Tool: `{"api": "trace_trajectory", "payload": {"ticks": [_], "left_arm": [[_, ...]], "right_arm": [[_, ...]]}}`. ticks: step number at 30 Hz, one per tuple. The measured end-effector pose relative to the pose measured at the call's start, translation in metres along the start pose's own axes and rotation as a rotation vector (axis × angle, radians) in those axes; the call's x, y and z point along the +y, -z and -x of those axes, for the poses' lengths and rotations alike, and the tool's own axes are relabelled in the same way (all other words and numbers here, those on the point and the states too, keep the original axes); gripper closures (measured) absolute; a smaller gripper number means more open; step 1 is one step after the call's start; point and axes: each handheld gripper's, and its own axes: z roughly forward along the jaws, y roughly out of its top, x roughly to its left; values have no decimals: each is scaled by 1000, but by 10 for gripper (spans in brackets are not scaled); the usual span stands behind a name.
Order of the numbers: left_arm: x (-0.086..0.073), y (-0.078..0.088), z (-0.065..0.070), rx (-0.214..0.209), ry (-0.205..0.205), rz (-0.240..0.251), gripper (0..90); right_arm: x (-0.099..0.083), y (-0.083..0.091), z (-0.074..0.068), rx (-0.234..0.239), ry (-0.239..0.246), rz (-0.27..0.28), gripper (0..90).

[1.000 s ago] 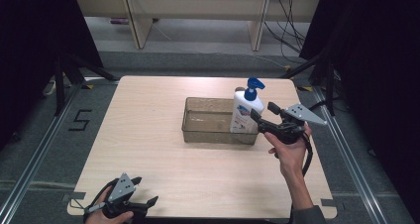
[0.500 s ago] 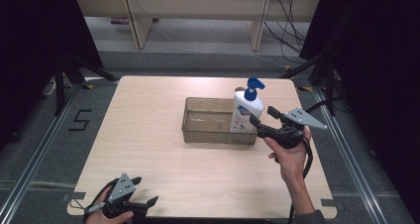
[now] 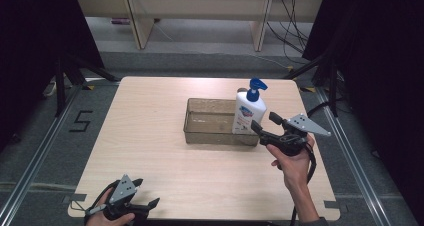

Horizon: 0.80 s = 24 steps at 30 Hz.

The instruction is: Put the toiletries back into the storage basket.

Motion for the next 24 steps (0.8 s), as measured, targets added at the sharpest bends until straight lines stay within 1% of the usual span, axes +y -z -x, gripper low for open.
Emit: {"api": "trace_trajectory", "payload": {"ticks": [1,2,5,6,7,8,9,12,13,15,16,17,19,21,22,24], "left_arm": [[0,0,0,1,2,0,148],[0,0,0,1,1,-1,148],[0,0,0,-1,0,-3,148],[0,0,0,0,-1,-1,148],[0,0,0,1,1,-1,148],[0,0,0,3,4,-1,148],[0,0,0,4,3,-2,148],[0,0,0,5,4,0,148],[0,0,0,4,2,0,148],[0,0,0,4,2,0,148],[0,0,0,5,3,0,148],[0,0,0,5,3,0,148],[0,0,0,5,2,0,148],[0,0,0,5,2,0,148],[0,0,0,5,2,0,148],[0,0,0,4,1,0,148]], "right_arm": [[-1,0,0,1,2,5,244],[-1,1,0,3,10,-8,244],[-3,0,-1,4,11,-10,240],[-3,1,-3,5,2,-7,240],[-4,1,-3,11,12,-1,241],[-4,2,-4,10,22,-8,241],[-5,2,-5,22,16,5,241],[-6,2,-6,26,16,4,241],[-8,3,-7,31,11,-11,240],[-10,3,-8,31,7,-3,240],[-11,3,-9,41,3,-3,239],[-11,4,-10,40,-4,-13,240],[-12,4,-11,36,16,-19,240],[-12,4,-12,41,11,-17,239],[-14,4,-13,45,16,-23,239],[-14,4,-14,51,7,-20,238]]}}
